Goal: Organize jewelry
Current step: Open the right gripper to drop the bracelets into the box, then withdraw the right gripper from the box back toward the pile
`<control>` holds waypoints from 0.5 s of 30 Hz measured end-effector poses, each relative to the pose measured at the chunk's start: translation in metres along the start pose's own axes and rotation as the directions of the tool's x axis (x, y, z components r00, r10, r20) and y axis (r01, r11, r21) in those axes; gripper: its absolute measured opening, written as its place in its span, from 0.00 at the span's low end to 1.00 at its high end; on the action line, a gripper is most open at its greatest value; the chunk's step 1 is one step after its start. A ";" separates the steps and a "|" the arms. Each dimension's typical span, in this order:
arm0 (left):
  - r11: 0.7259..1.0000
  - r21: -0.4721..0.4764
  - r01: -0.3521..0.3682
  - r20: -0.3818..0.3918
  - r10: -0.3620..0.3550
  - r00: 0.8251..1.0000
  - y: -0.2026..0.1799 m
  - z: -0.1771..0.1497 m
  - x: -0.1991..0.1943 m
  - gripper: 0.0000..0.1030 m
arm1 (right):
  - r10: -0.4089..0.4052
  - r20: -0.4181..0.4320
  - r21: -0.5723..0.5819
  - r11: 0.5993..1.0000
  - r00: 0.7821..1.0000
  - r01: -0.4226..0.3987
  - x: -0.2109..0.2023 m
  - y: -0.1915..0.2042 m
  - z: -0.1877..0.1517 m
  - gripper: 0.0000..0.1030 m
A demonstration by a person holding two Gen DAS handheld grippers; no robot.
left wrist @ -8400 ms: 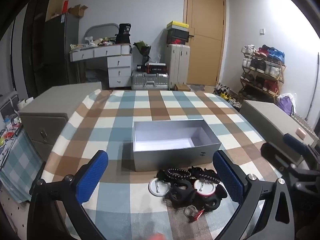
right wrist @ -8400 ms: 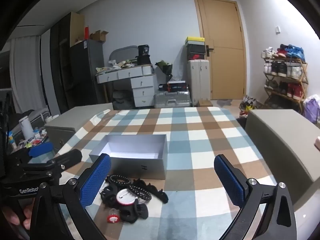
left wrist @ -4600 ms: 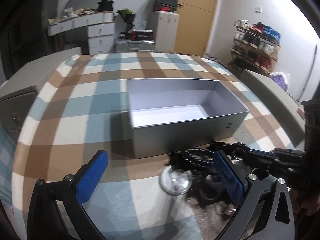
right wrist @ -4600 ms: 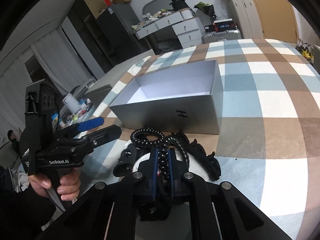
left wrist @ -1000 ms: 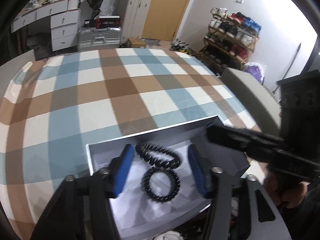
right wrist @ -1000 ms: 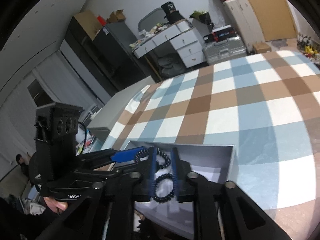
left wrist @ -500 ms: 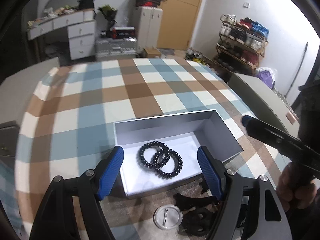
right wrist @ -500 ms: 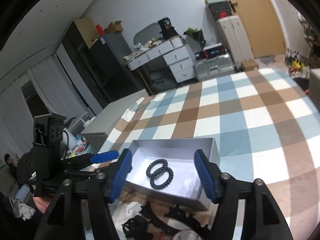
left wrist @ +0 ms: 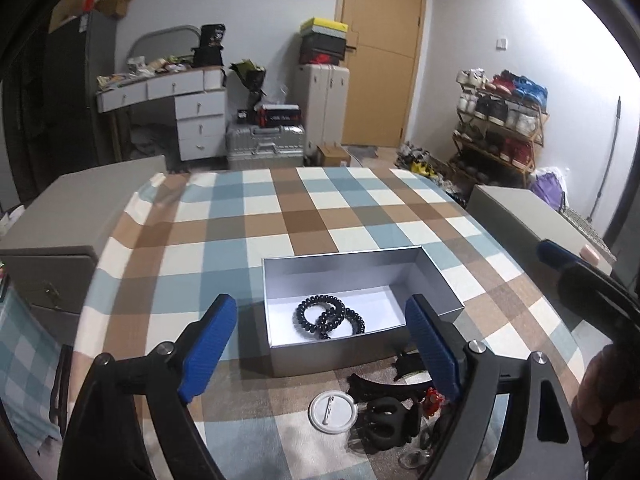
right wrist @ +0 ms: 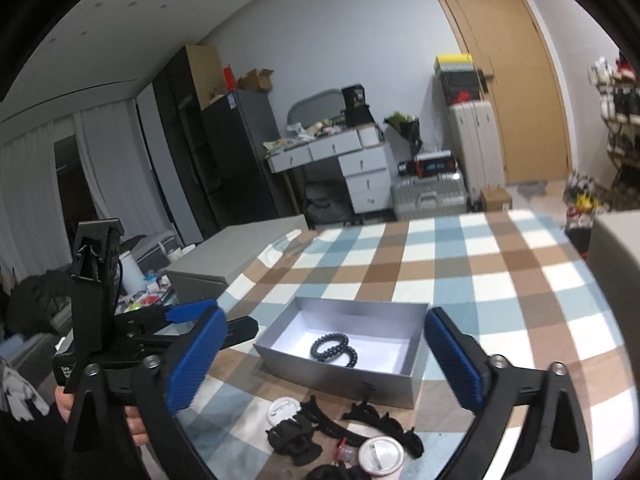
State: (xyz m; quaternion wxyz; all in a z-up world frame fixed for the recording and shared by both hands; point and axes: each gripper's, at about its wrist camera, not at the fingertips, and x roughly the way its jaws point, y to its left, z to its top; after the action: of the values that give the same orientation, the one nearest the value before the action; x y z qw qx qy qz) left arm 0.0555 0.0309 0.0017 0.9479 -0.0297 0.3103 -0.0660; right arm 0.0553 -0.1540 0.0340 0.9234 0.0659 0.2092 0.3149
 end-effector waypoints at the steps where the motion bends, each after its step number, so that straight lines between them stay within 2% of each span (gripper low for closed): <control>1: 1.000 -0.002 -0.003 0.008 0.003 1.000 -0.001 -0.001 -0.002 0.84 | -0.006 0.010 -0.007 1.000 1.000 0.007 -0.004 0.002 -0.001 1.00; 6: 0.998 0.021 -0.063 0.082 0.061 0.995 -0.013 -0.008 -0.018 0.99 | -0.035 0.023 -0.047 0.998 0.999 0.036 -0.021 0.010 -0.009 1.00; 9: 0.997 0.019 -0.081 0.123 0.078 0.989 -0.018 -0.013 -0.027 0.99 | -0.060 0.037 -0.071 0.996 0.998 0.063 -0.028 0.014 -0.016 1.00; 15: 0.994 0.015 -0.106 0.126 0.103 0.987 -0.023 -0.027 -0.032 0.99 | -0.122 0.065 -0.100 0.987 0.990 0.128 -0.043 0.018 -0.033 1.00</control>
State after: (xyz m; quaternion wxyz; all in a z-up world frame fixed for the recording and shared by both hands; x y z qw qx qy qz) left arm 0.0113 0.0119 0.0009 0.9679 -0.0072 0.2505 -0.0176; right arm 0.0005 -0.1665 0.0236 0.9492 0.0135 0.1692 0.2649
